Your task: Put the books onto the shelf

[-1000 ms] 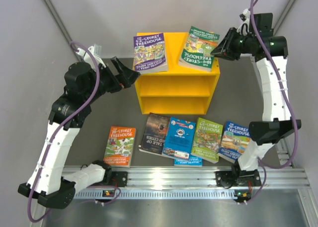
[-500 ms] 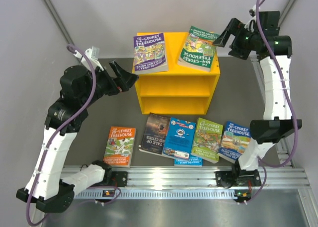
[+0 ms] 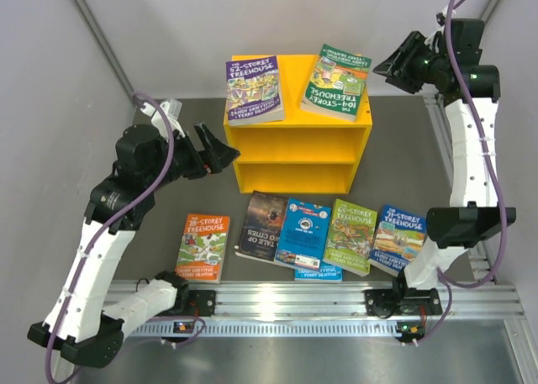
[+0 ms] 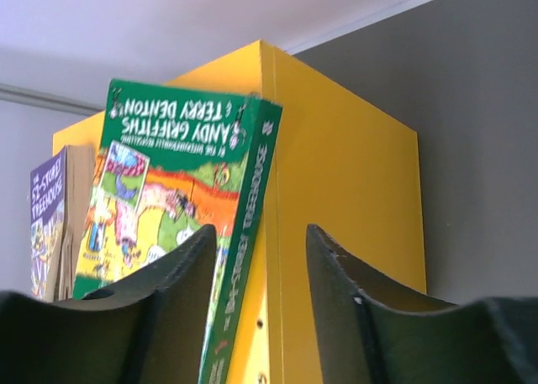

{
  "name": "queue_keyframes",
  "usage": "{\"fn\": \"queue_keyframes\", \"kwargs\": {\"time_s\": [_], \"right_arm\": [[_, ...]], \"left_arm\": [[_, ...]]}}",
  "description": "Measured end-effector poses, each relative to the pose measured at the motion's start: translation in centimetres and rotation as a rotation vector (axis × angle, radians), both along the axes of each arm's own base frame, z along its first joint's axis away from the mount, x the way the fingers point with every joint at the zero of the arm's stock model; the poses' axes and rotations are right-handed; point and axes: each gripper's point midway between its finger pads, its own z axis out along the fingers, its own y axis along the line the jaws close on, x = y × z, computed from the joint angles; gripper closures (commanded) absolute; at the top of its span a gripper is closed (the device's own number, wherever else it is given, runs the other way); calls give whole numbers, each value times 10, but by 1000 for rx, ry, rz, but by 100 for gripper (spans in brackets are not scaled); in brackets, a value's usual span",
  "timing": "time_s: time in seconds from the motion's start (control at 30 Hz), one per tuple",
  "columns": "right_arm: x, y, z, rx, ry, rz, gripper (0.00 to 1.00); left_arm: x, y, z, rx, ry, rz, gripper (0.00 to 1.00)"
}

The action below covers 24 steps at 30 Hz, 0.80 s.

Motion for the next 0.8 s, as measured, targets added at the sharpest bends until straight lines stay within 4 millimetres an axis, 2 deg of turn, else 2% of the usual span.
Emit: {"fn": "queue_keyframes", "kwargs": {"time_s": [0.1,0.23,0.4,0.8], "right_arm": [[18,1,-10,24,13,-11,57],[43,2,-34,49,57,-28,60],[62,7,-50,74,84,-40,60],[78,11,-31,111,6,-62,59]], "left_arm": [[-5,2,1,0,1,2,7],[-12,7,5,-8,-13,13,7],[-22,13,12,-18,-34,28,7],[-21,17,3,5,-6,52,7]]}}
